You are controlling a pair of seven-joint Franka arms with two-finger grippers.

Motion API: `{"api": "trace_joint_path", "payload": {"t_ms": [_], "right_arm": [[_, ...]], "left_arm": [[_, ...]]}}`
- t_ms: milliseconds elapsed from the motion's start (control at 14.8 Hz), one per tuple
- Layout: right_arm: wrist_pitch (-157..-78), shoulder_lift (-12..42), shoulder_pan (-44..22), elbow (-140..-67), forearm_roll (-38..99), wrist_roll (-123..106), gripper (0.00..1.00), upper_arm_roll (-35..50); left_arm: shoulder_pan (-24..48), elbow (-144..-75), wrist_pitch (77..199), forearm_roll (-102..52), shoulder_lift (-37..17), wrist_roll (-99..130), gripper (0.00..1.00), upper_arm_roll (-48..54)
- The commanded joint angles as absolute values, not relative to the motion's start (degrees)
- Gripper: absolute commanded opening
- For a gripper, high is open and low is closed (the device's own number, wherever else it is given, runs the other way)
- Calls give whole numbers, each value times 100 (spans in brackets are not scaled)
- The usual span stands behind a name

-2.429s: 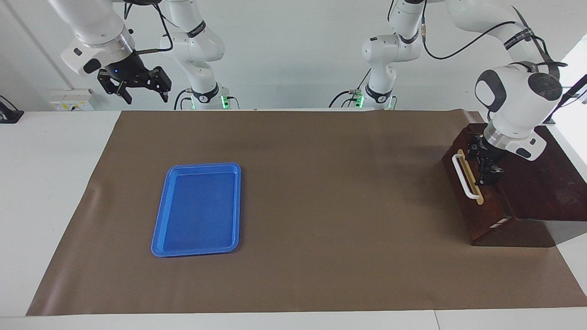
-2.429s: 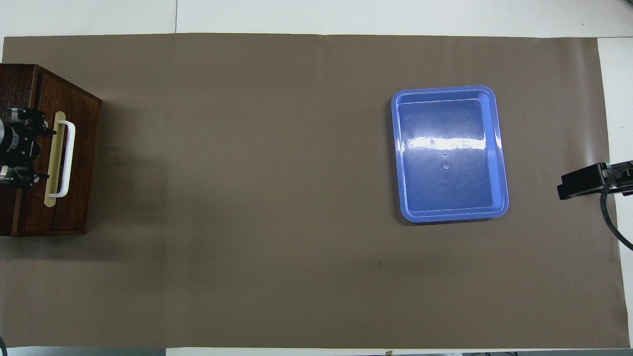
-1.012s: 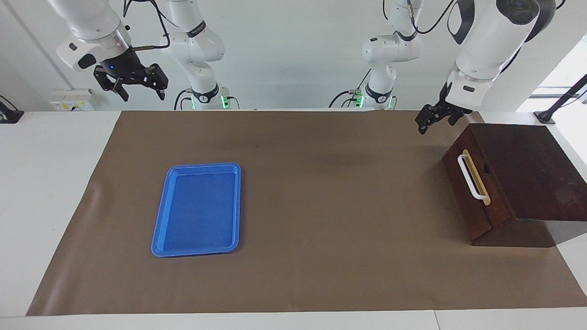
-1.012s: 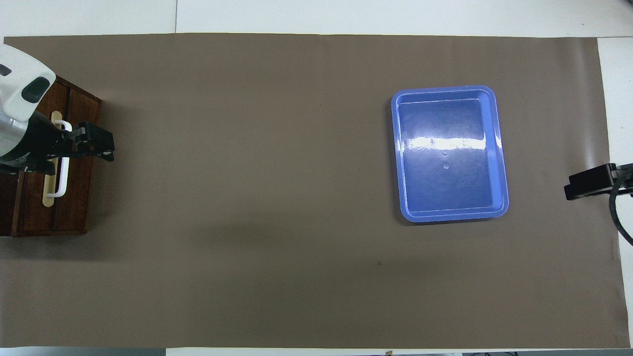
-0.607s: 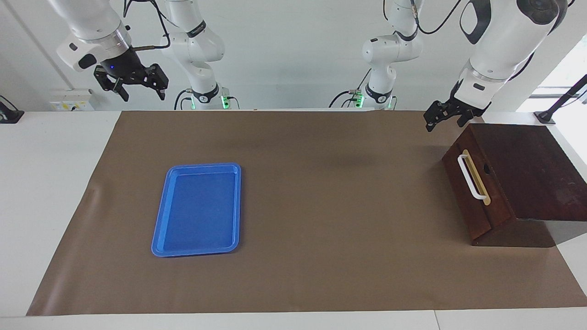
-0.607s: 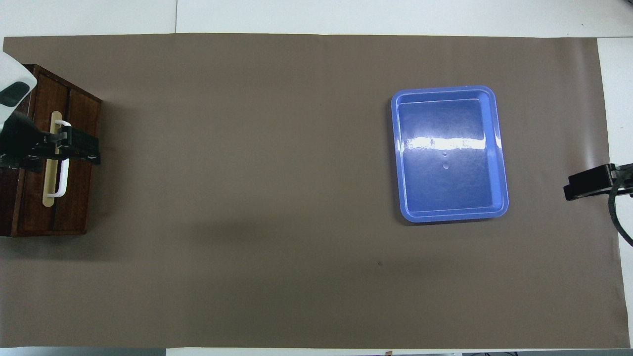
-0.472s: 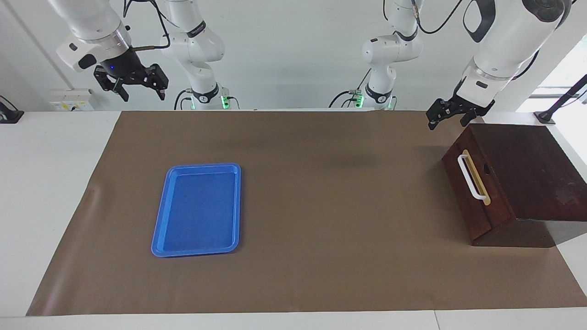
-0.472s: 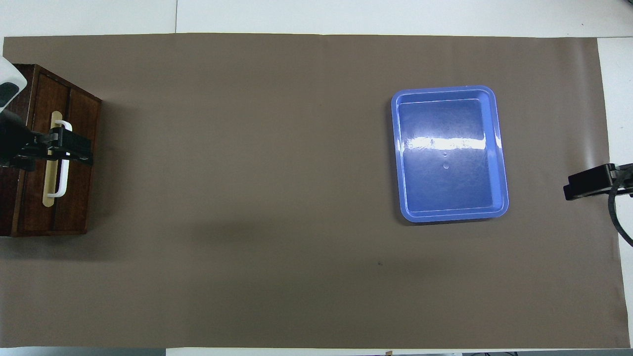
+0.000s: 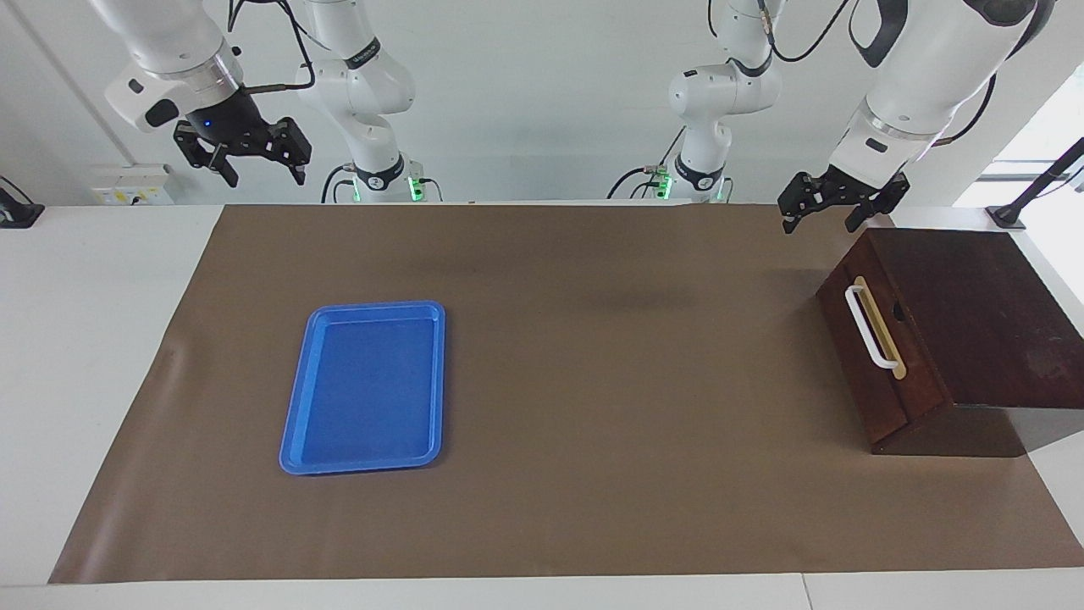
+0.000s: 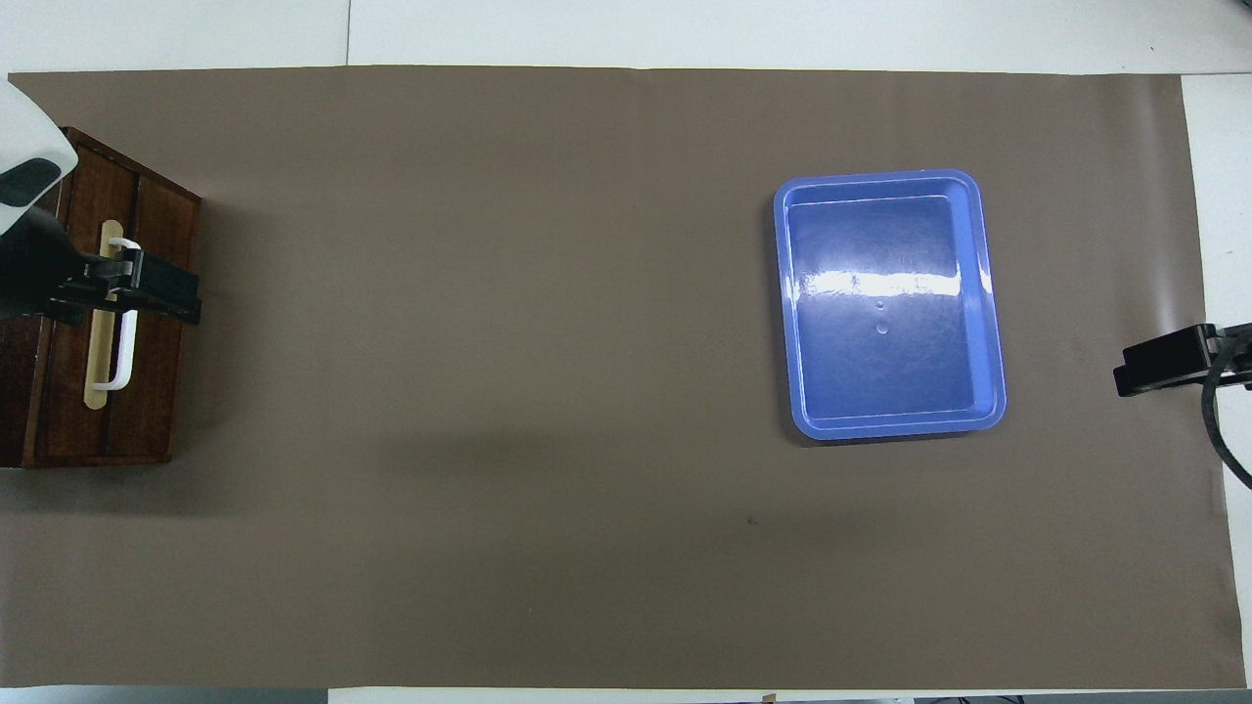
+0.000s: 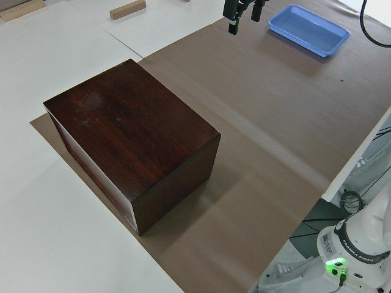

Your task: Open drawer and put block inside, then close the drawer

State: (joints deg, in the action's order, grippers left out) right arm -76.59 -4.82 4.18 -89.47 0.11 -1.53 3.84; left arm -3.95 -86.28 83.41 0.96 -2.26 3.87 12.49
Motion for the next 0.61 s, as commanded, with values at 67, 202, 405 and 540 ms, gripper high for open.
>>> {"api": "trace_joint_path", "payload": {"t_ms": [67,202,405,540], "right_arm": [[-7603,-571,519,-9000,-79,-132,100,475],[-7603,-571,527,-9000,-79,-123,100,475],[-7603,-571,527,-9000,-79,-132,100,475],[-7603,-571,519,-9000,-79,-132,100,475]], "left_arm": [[-413,-8613,8262,237,-229,-42,100,1143],[-413,-8648,8332,220,-220,-220,100,1046],[-413,-8788,8507,202,-185,-220,100,1037],[-422,-8815,8596,185,-167,-220,100,1037]]}}
